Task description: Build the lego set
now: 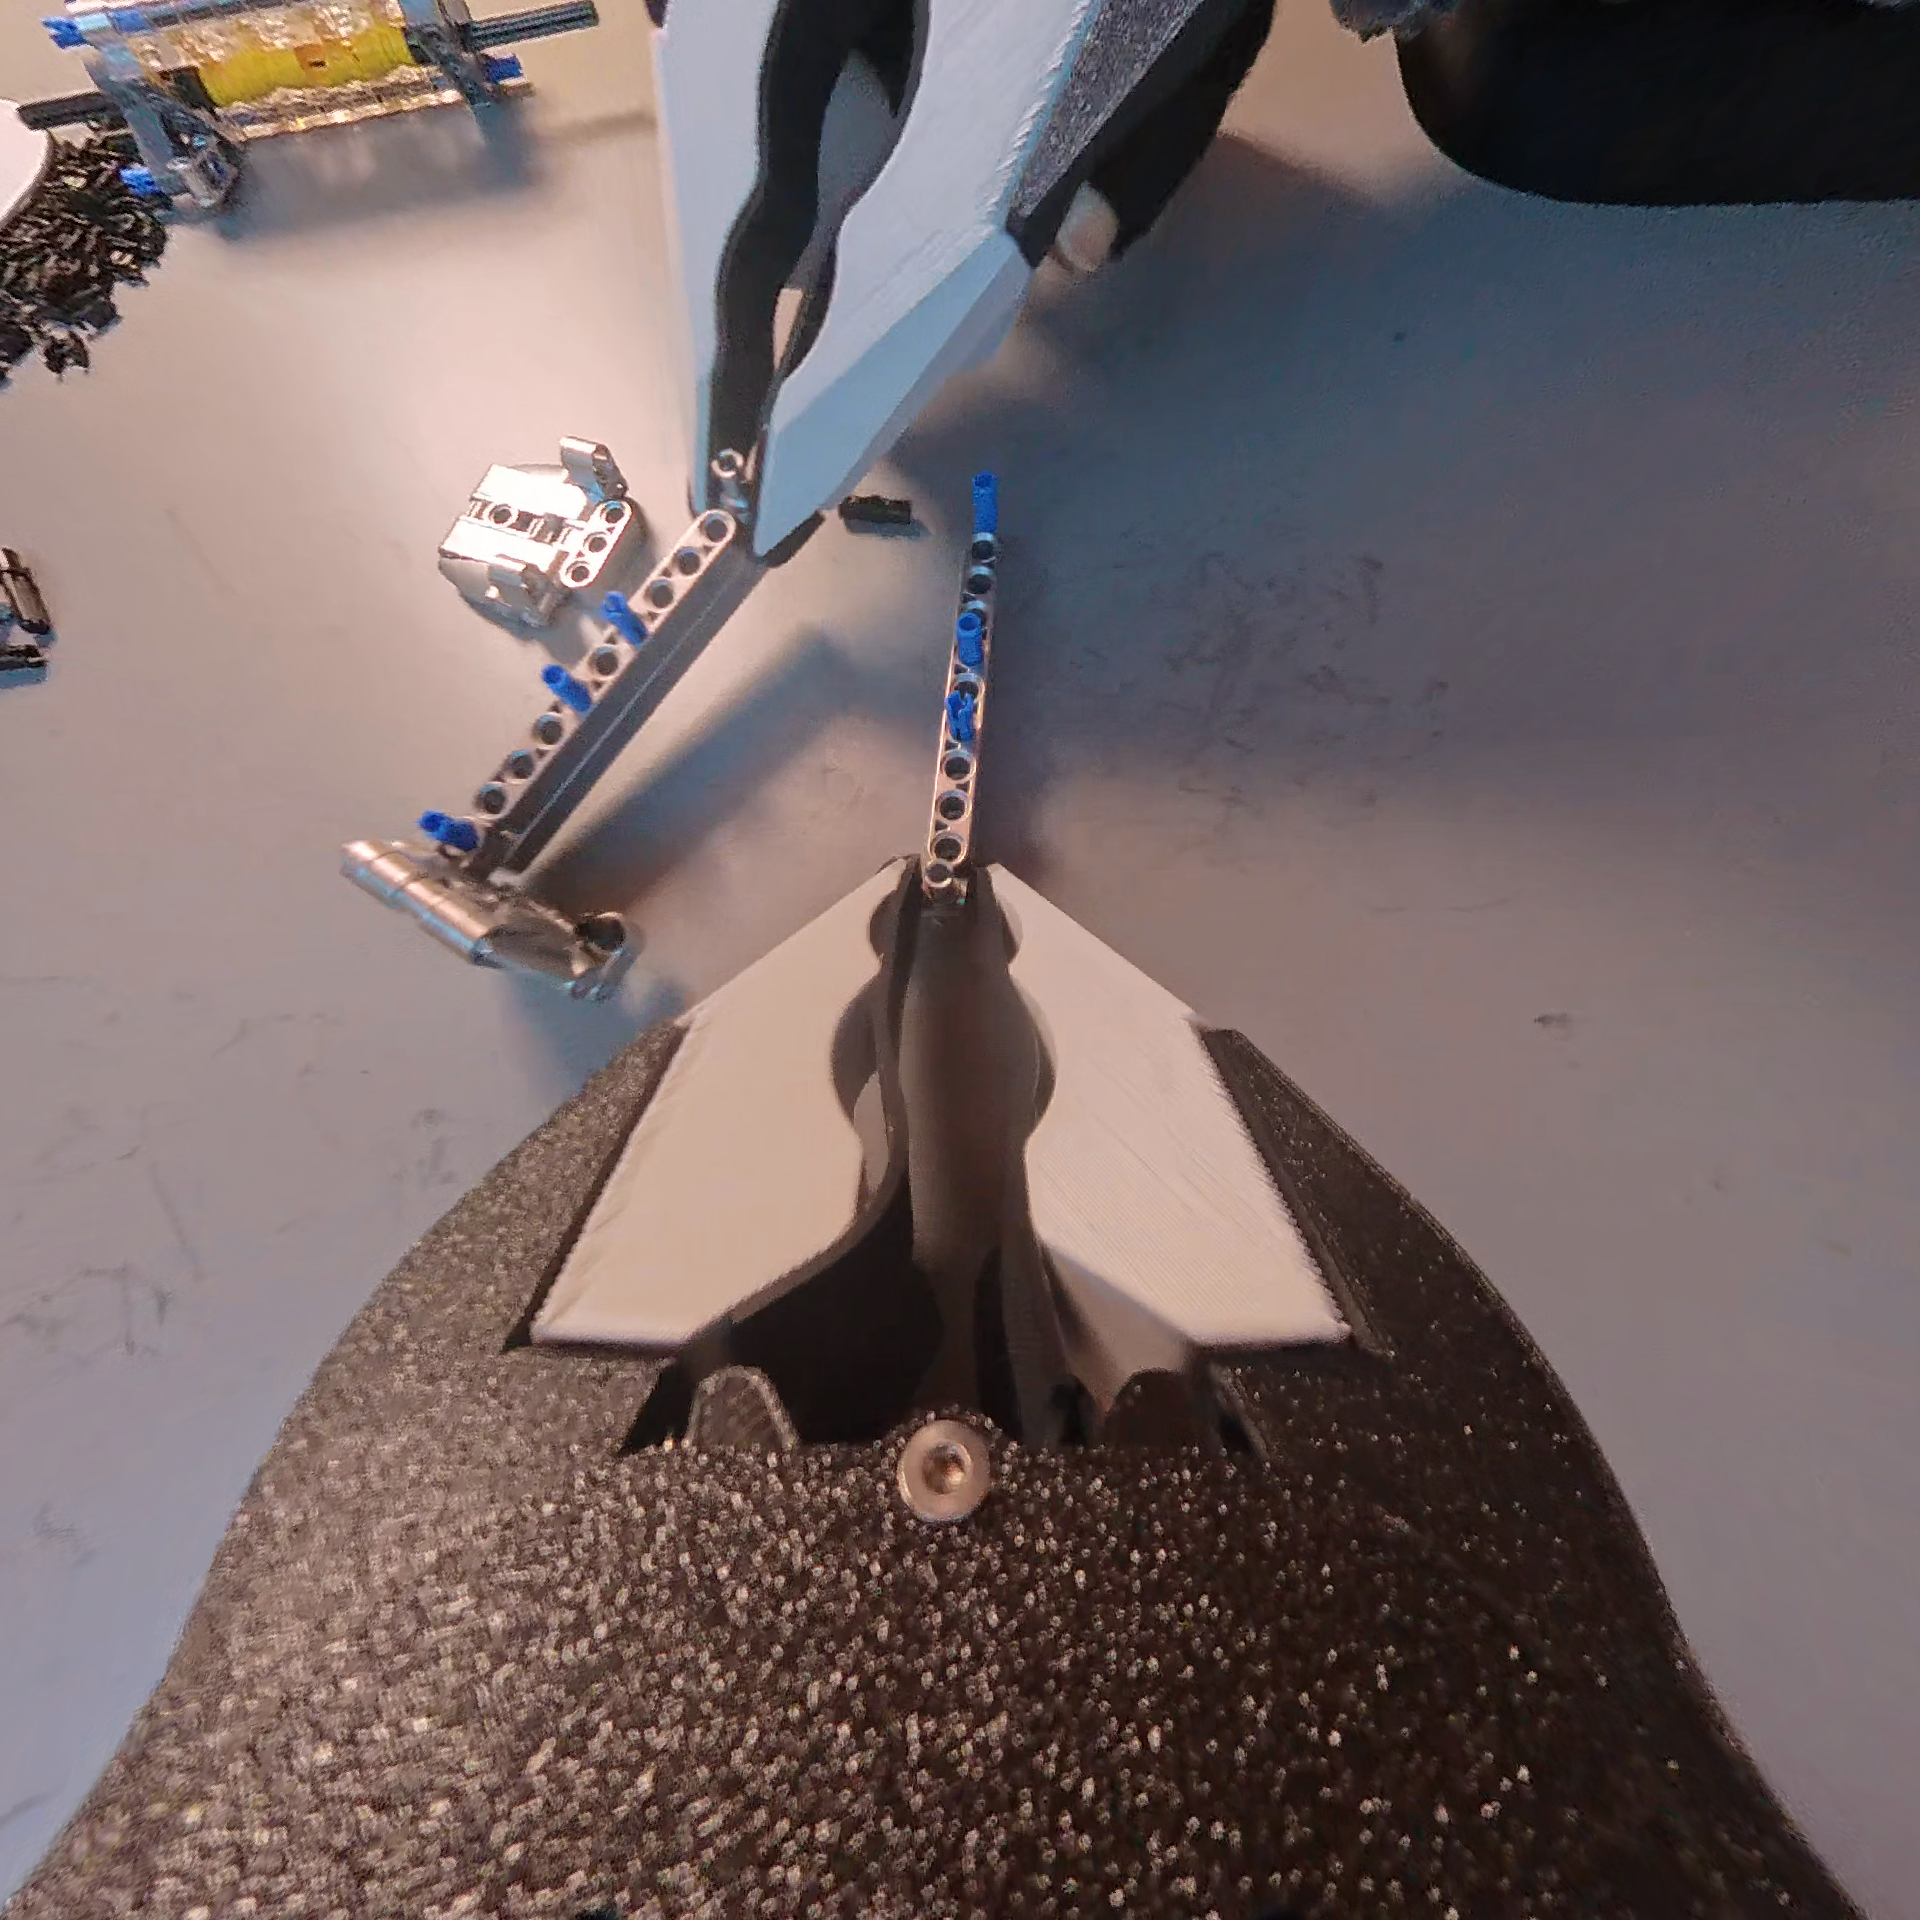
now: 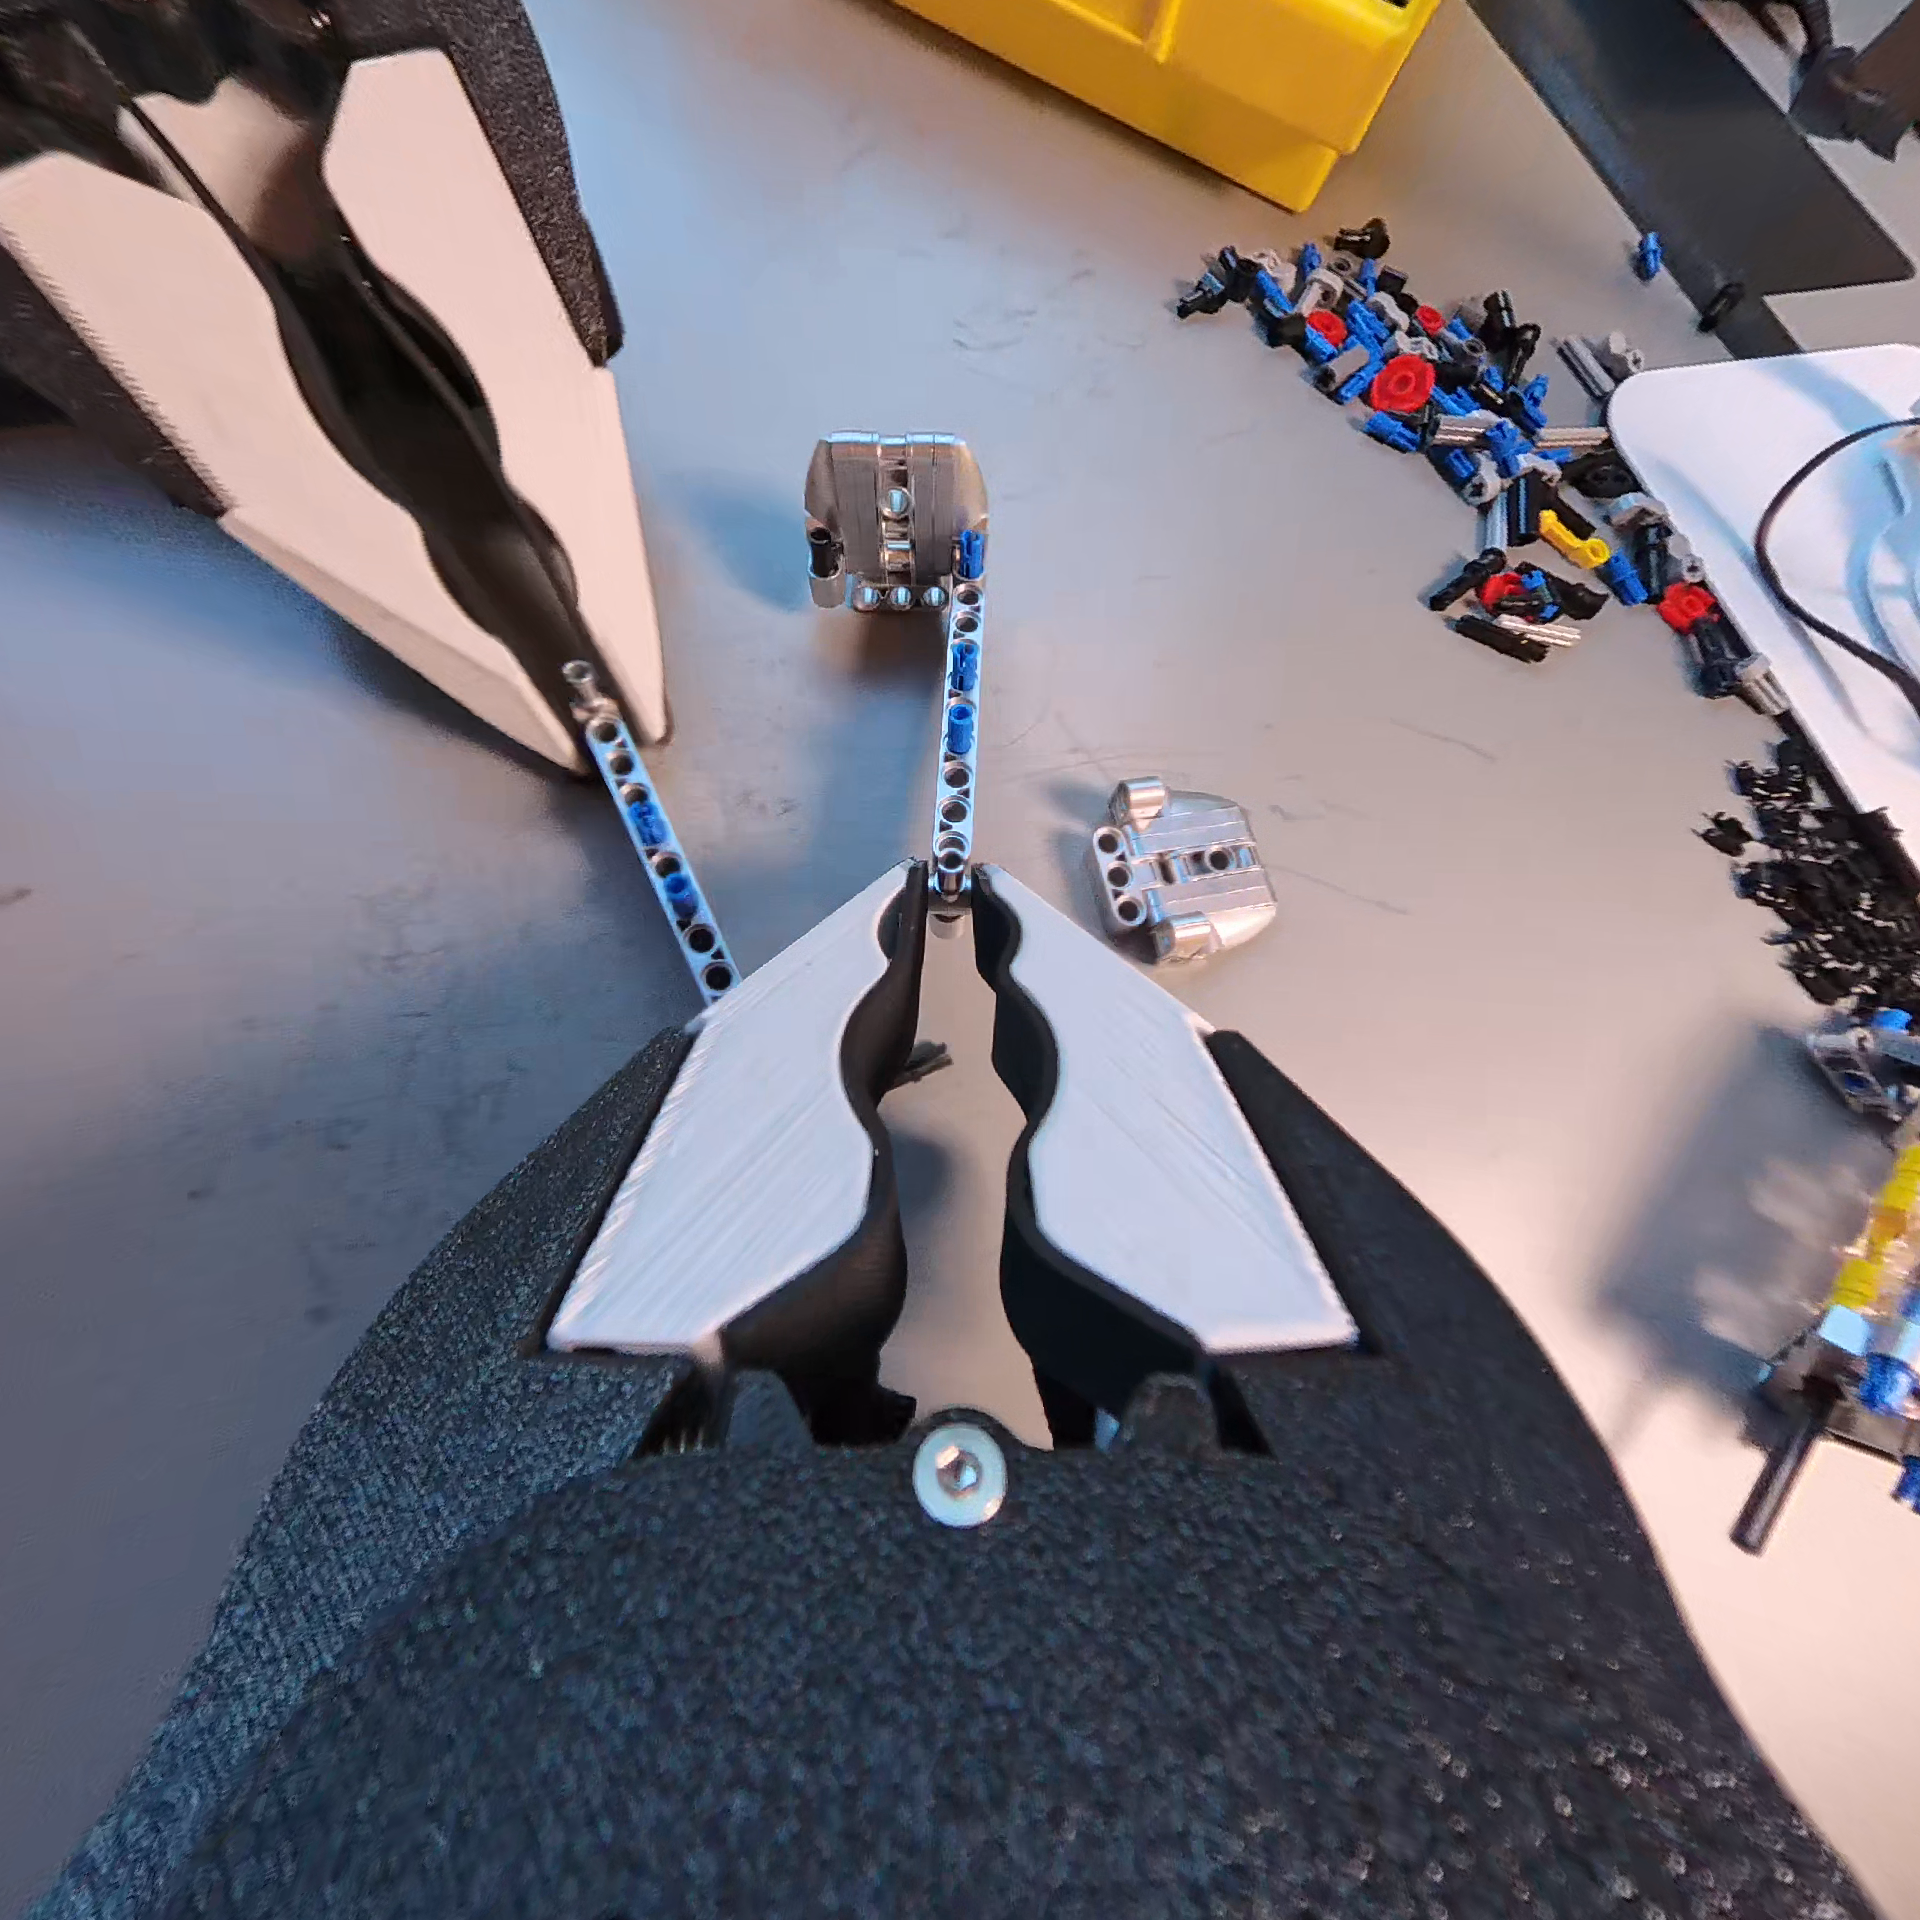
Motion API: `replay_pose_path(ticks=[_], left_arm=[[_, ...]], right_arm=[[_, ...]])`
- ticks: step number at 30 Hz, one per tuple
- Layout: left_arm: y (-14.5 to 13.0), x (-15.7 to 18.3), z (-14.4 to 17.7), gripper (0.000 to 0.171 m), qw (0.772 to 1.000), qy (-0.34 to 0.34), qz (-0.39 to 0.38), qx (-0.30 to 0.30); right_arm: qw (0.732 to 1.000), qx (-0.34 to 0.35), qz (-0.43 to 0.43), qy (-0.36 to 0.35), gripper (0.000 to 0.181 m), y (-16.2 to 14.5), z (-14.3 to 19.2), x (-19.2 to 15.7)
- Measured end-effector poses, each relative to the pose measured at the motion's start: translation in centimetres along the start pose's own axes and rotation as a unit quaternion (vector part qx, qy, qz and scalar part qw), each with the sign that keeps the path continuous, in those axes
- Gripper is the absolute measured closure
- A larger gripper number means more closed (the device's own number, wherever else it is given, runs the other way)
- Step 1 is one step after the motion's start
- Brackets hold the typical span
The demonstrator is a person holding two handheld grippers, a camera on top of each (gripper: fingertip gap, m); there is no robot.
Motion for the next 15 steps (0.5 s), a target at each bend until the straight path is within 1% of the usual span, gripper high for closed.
replay_pose_path(ticks=[3, 5, 7, 11, 13, 14, 15], left_arm=[[-0.2, -0.7, 1.0, 0.157, 1.0, 0.012, -0.003, 0.014], [-0.2, -1.8, 2.0, 0.157, 0.999, 0.032, 0.004, 0.023], [0.1, -3.0, 3.2, 0.157, 0.998, 0.047, 0.025, 0.042], [1.0, -4.8, 5.3, 0.155, 0.991, 0.054, 0.077, 0.098], [1.4, -4.7, 5.5, 0.142, 0.988, 0.033, 0.093, 0.117], [1.5, -4.6, 5.2, 0.135, 0.988, 0.022, 0.097, 0.118], [1.3, -4.5, 4.9, 0.132, 0.989, 0.015, 0.098, 0.112]], right_arm=[[1.0, 0.012, -0.009, 0.018, 0.175, -0.1, 0.5, -0.3], [0.999, 0.024, -0.021, 0.034, 0.175, 0.0, 1.0, -0.5], [0.998, 0.039, -0.034, 0.042, 0.175, 0.1, 1.6, -0.5], [0.995, 0.067, -0.06, 0.053, 0.174, 0.5, 2.4, -0.4], [0.992, 0.086, -0.062, 0.066, 0.174, 1.1, 2.6, -0.8], [0.991, 0.095, -0.059, 0.071, 0.175, 1.5, 2.6, -1.0], [0.991, 0.1, -0.06, 0.072, 0.175, 1.8, 2.5, -1.1]])
Point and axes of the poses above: each gripper's, where its closed fingertips meet, z back along the fingers, y out of its top, x = y × z across the jaws, the point moved 2 cm from there along z, back along the fingers, and after that the axes turned 10 degrees about z, right-handed, at the moved point
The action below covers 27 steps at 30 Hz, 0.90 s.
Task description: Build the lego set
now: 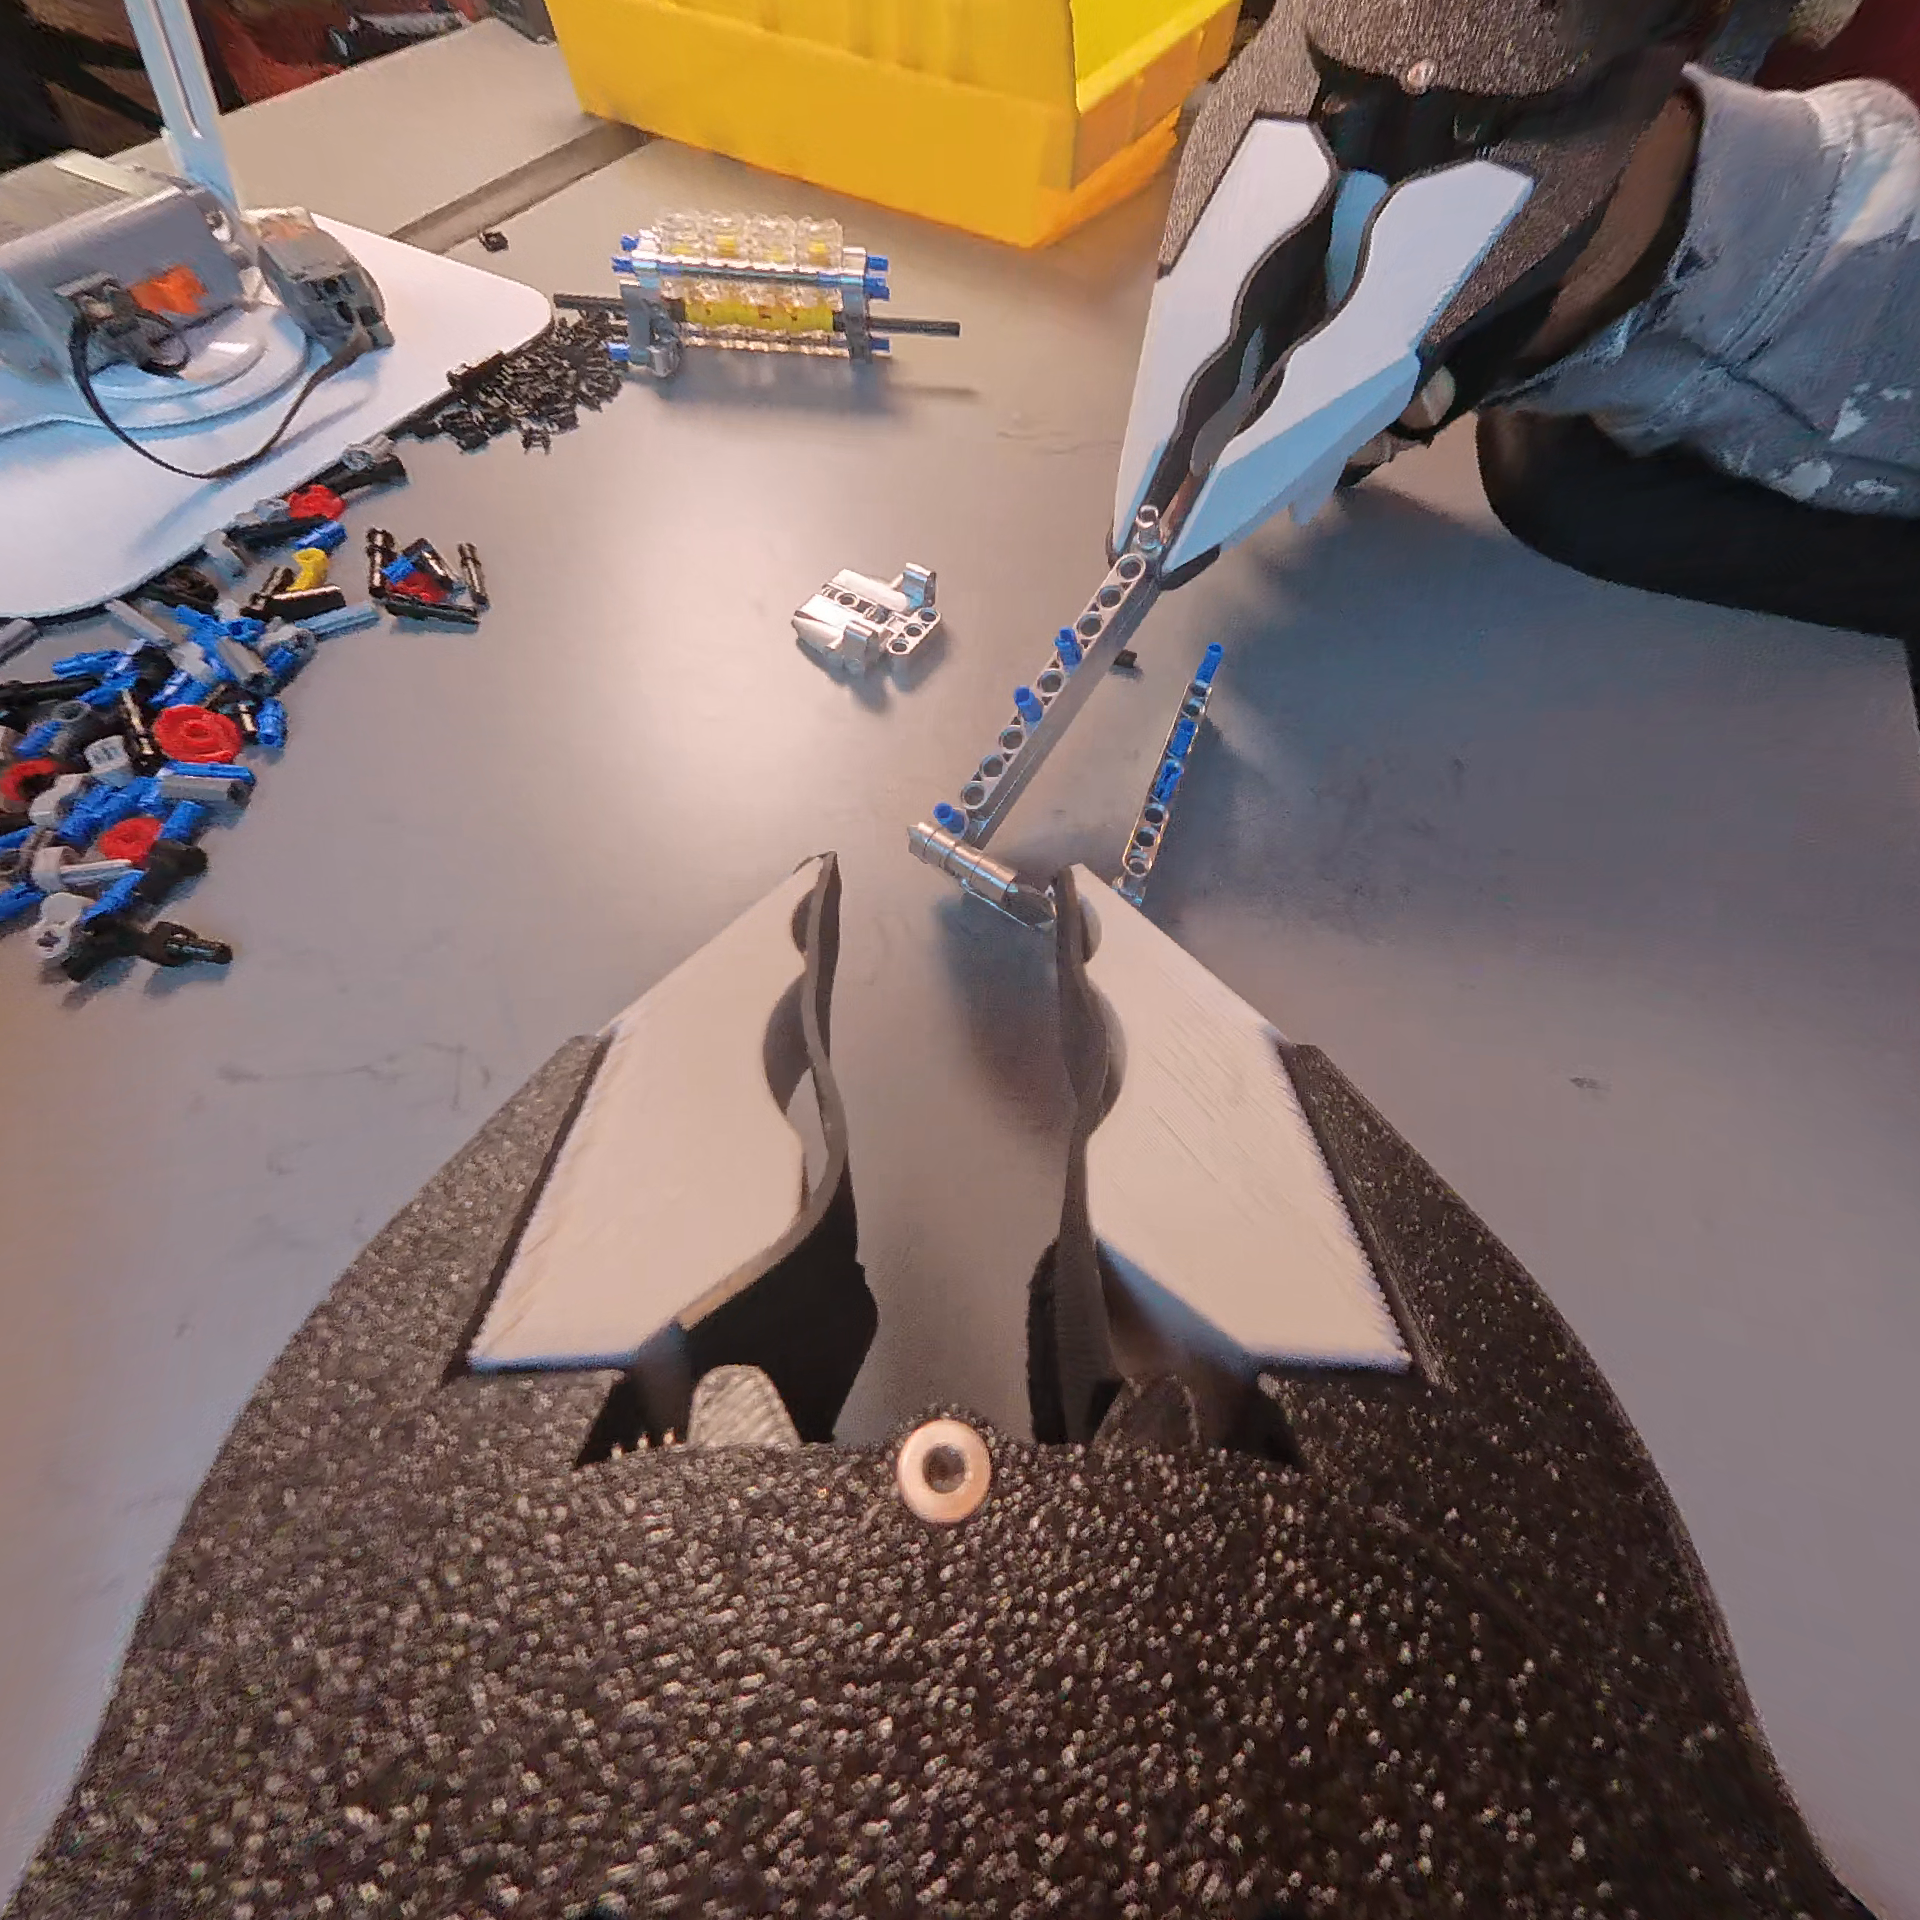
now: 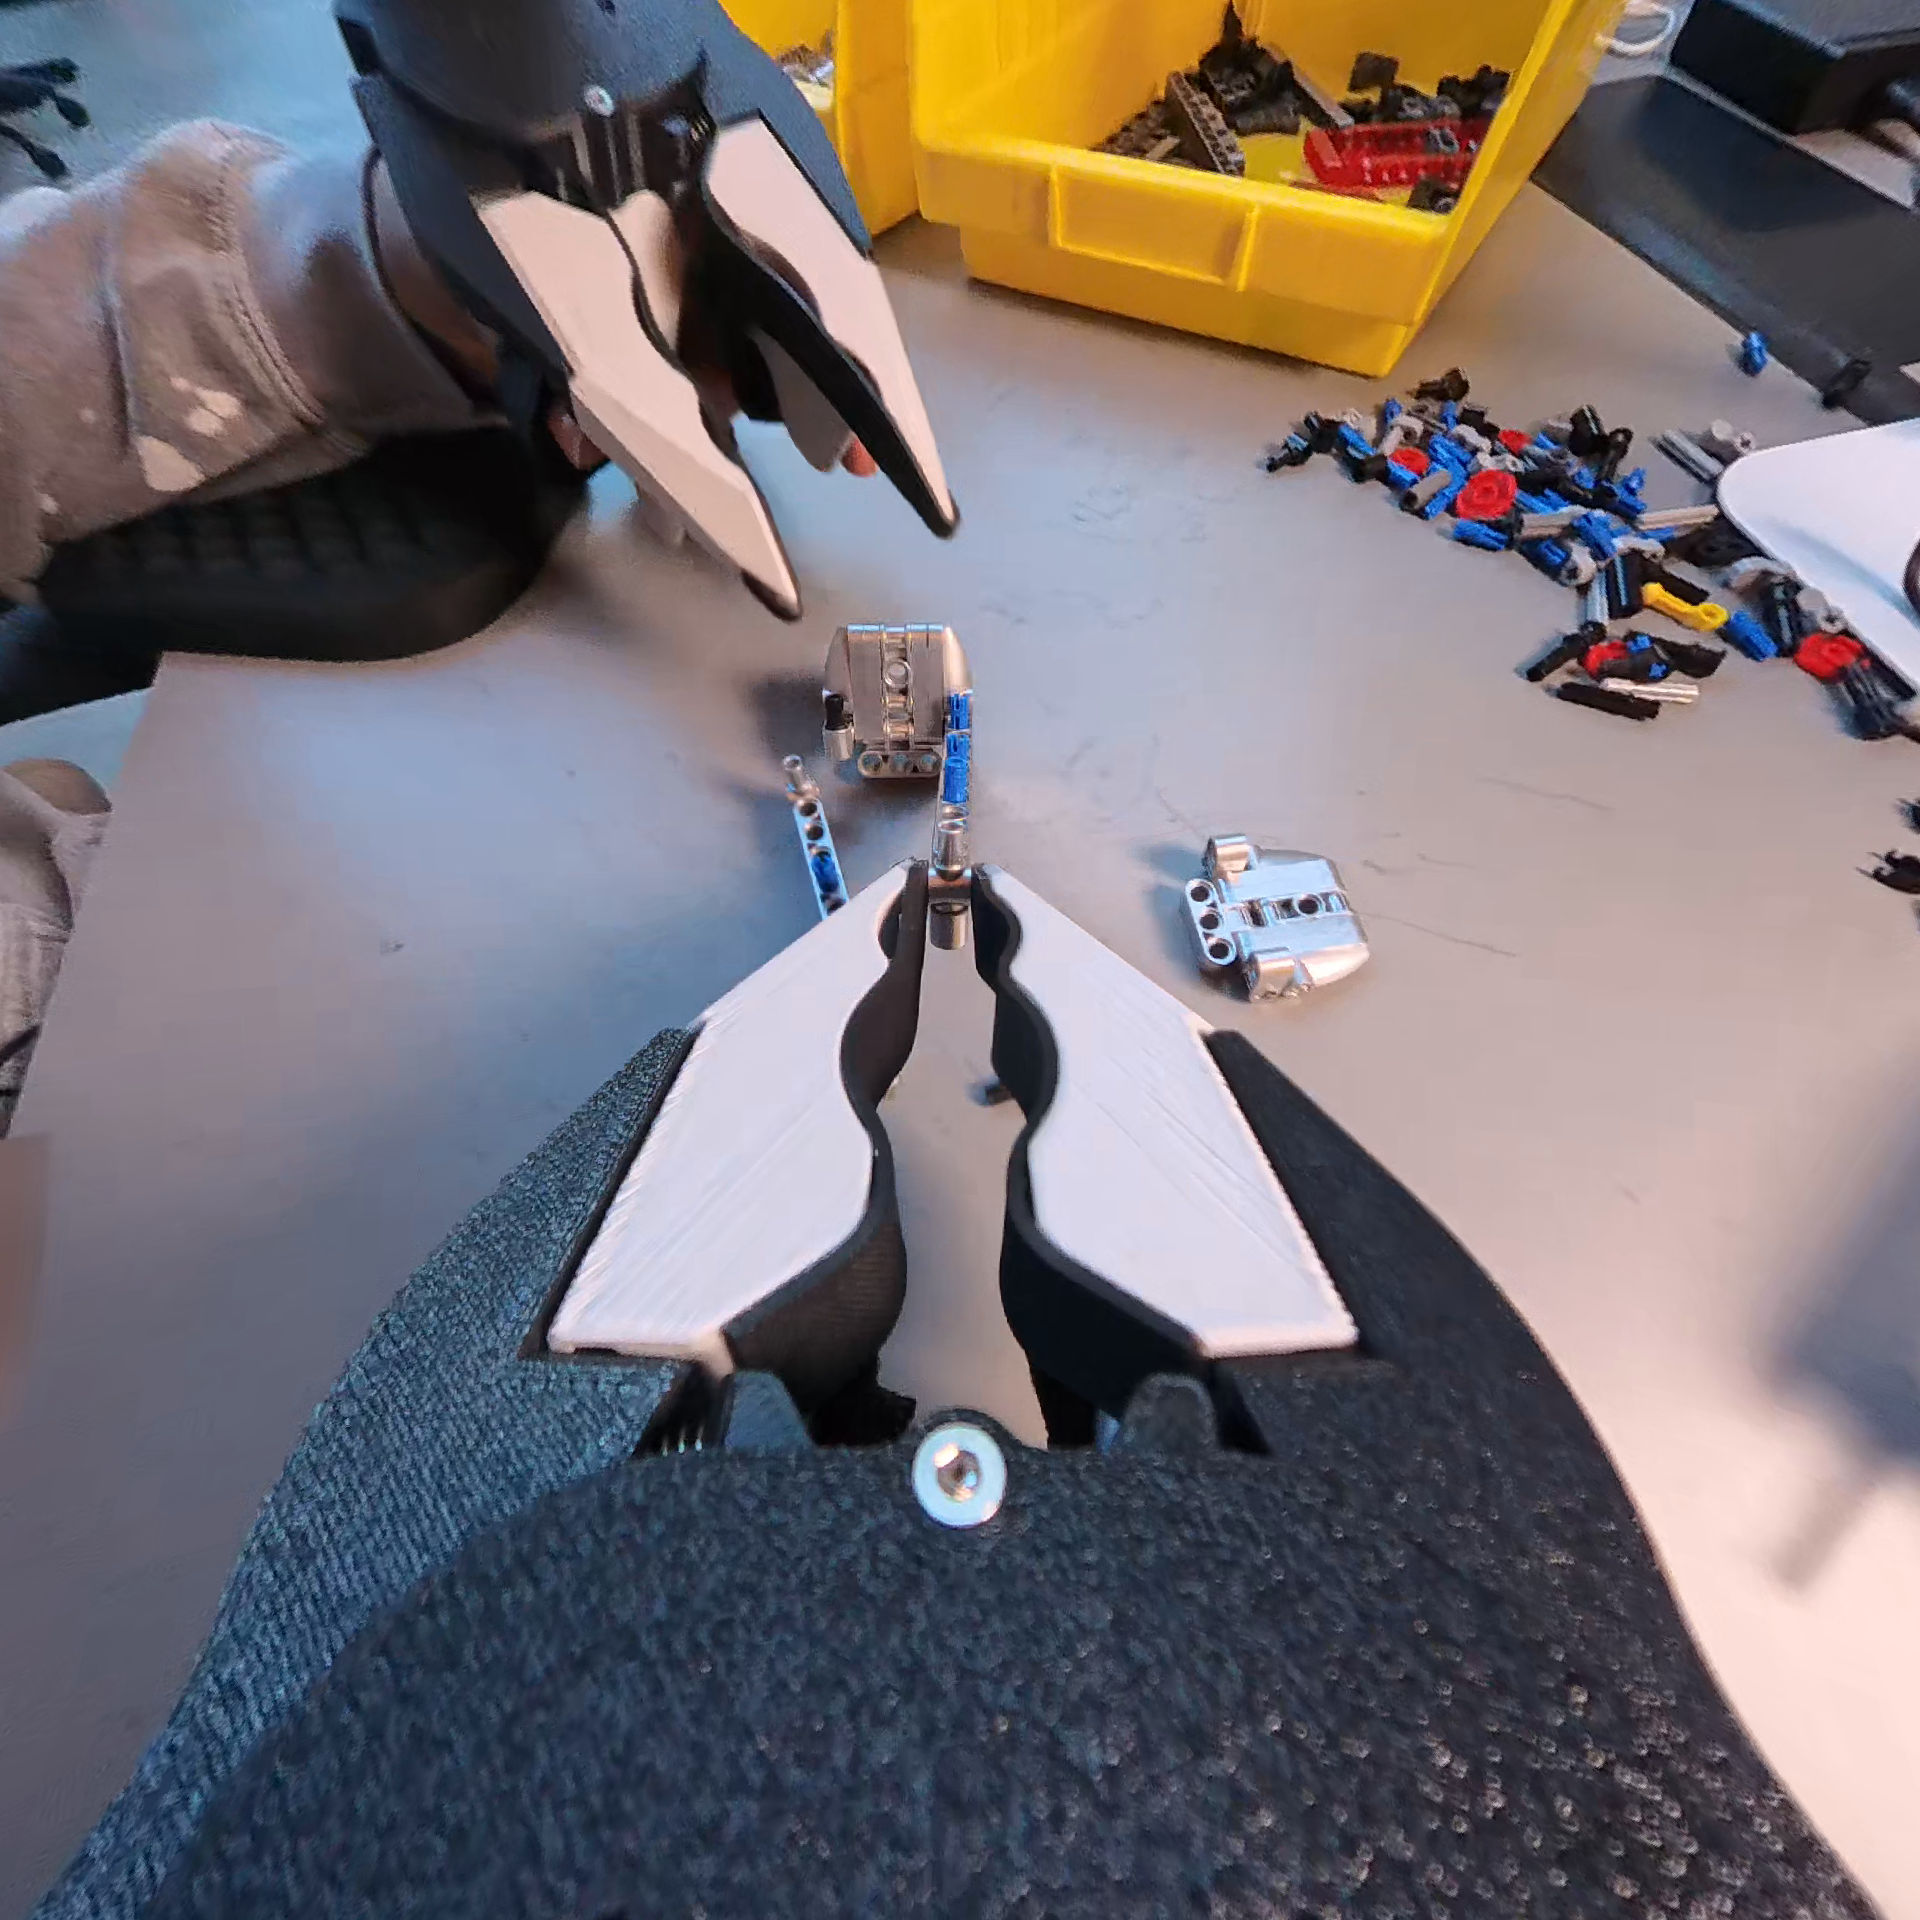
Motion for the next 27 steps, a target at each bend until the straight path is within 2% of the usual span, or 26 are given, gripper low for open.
replay_pose_path(ticks=[3, 5, 8, 10, 12, 15, 18, 20, 22, 23, 27], left_arm=[[-1.0, -0.1, -1.2, 0.131, 0.999, -0.007, -0.001, -0.038], [-1.6, -0.5, -1.9, 0.142, 0.998, 0.007, -0.003, -0.06], [-1.8, -0.7, -2.5, 0.149, 0.997, 0.02, -0.014, -0.076], [-1.8, -0.8, -2.7, 0.153, 0.996, 0.03, -0.021, -0.077], [-1.8, -0.8, -2.7, 0.153, 0.996, 0.036, -0.024, -0.075], [-1.7, -1.0, -2.5, 0.153, 0.996, 0.038, -0.028, -0.073], [-1.2, -1.3, -1.4, 0.153, 0.997, 0.035, -0.021, -0.06], [-0.9, -0.8, -0.5, 0.154, 0.999, -0.001, 0.003, -0.045], [-1.0, 0.4, 0.2, 0.154, 0.998, -0.053, 0.025, -0.036], [-1.1, 1.2, 0.4, 0.154, 0.996, -0.077, 0.028, -0.035], [-2.4, 5.2, -0.2, 0.151, 0.983, -0.165, -0.007, -0.077]], right_arm=[[1.0, -0.018, 0.006, -0.009, 0.175, -0.2, -0.6, 0.0], [0.998, -0.051, 0.02, -0.033, 0.175, -1.0, -1.1, 0.5], [0.993, -0.093, 0.035, -0.063, 0.174, -2.1, -1.6, 1.1], [0.99, -0.105, 0.043, -0.08, 0.161, -2.2, -1.3, 1.5], [0.991, -0.096, 0.05, -0.074, 0.151, -1.6, -0.4, 1.3], [0.993, -0.079, 0.081, -0.025, 0.152, -0.3, 0.3, -0.7], [0.986, -0.117, 0.119, 0.021, 0.153, -0.9, -1.4, -3.3], [0.971, -0.167, 0.169, 0.009, 0.155, -1.9, -2.9, -3.4], [0.959, -0.19, 0.208, 0.021, 0.168, -2.0, -3.8, -3.6], [0.955, -0.191, 0.222, 0.04, 0.175, -1.8, -4.1, -3.9], [0.923, -0.19, 0.295, 0.155, 0.175, -1.4, -4.3, -5.9]])
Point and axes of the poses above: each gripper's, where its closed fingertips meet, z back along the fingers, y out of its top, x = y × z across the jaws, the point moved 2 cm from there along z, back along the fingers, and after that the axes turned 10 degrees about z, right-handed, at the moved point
